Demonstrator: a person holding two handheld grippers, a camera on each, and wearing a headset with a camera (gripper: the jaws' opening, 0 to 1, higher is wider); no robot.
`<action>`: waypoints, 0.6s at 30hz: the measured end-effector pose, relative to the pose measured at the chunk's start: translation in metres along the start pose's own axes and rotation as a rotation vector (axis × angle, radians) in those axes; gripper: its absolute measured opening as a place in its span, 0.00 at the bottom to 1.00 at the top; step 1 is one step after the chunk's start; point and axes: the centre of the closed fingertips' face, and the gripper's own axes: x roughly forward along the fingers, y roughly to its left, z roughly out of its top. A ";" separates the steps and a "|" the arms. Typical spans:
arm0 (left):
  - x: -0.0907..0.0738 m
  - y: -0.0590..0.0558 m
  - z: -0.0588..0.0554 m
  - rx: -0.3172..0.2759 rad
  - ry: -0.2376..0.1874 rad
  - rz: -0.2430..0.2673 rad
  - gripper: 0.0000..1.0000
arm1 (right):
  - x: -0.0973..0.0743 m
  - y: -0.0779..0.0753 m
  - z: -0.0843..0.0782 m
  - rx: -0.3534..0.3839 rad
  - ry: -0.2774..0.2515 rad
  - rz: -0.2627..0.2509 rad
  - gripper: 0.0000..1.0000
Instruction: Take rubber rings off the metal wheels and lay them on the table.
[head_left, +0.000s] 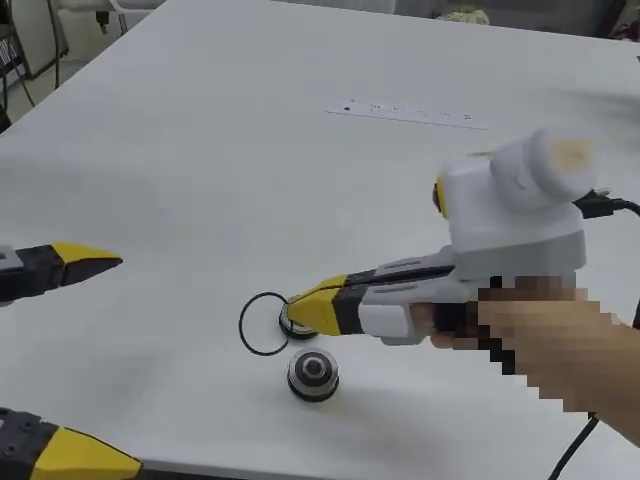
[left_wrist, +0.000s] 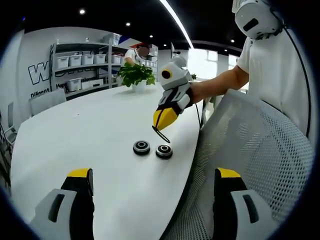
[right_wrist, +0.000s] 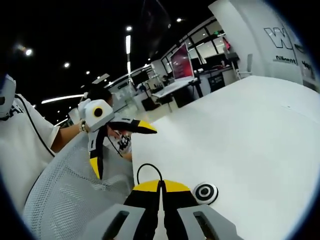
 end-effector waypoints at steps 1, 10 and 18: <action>0.000 -0.001 0.000 -0.006 -0.002 -0.001 0.99 | 0.003 0.000 0.000 0.006 0.001 0.004 0.00; 0.000 -0.002 -0.002 -0.011 -0.002 0.003 0.99 | 0.030 -0.006 -0.015 0.012 0.071 -0.009 0.00; -0.001 -0.003 -0.003 0.001 0.011 -0.001 0.99 | 0.049 -0.012 -0.038 -0.005 0.151 -0.023 0.00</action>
